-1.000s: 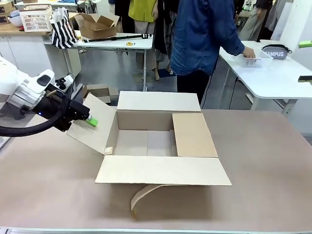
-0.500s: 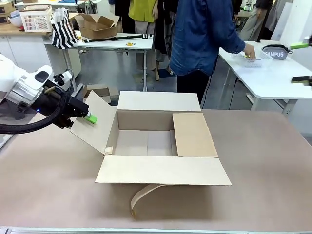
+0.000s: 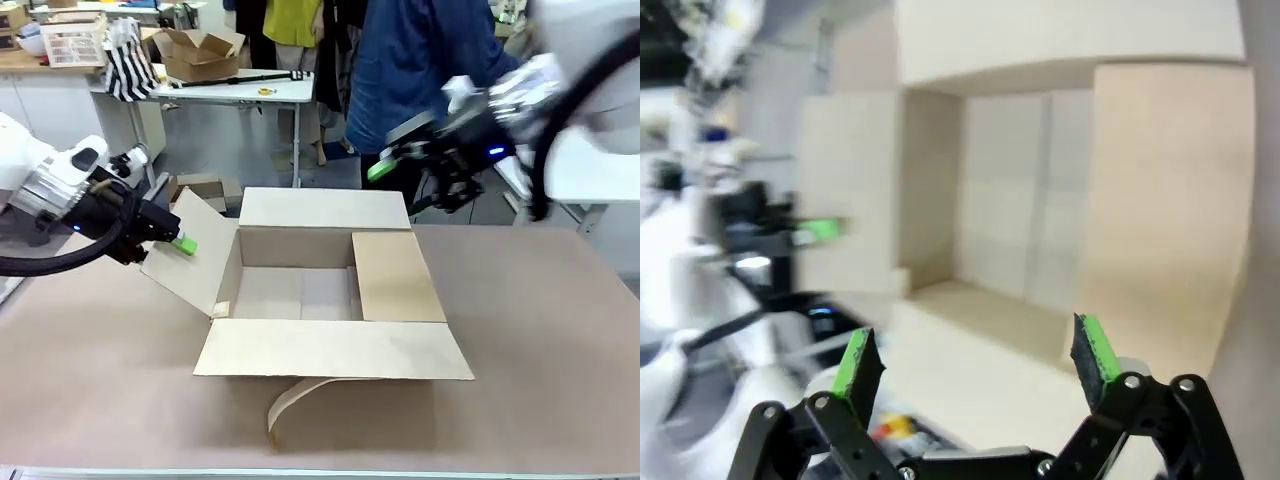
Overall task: Pack the gift set into the box.
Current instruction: Place both hands on the side flaps of the Package Box and spread them outward.
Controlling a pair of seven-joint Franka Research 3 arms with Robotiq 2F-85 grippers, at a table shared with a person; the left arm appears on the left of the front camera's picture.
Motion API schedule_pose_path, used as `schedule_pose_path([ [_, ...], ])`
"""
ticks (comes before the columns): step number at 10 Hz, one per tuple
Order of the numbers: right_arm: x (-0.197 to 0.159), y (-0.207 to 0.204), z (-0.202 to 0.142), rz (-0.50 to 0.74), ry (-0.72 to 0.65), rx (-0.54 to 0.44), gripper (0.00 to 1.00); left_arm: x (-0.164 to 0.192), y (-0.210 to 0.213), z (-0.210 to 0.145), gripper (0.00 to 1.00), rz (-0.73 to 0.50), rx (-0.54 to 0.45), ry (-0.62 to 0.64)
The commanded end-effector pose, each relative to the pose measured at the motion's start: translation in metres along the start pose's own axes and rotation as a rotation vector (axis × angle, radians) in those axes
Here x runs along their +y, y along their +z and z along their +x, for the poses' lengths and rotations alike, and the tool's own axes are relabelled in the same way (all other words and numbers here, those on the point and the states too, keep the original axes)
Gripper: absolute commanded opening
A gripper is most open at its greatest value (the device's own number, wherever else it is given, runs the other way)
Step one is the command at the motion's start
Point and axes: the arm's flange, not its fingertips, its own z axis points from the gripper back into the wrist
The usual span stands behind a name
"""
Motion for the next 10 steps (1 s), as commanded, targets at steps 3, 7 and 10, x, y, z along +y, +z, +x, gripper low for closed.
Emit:
schedule_pose_path([
  [3,-0.001,-0.025,0.003,-0.115,0.13,-0.011,1.0,0.001,0.002,-0.002,1.0,-0.01,0.001,-0.014],
  [7,0.005,-0.063,0.028,-0.372,0.386,0.046,1.0,0.001,0.002,-0.002,1.0,-0.01,0.001,-0.014],
  [10,0.009,-0.114,0.026,-0.524,0.302,0.189,1.0,0.001,0.002,-0.002,1.0,-0.01,0.001,-0.014],
])
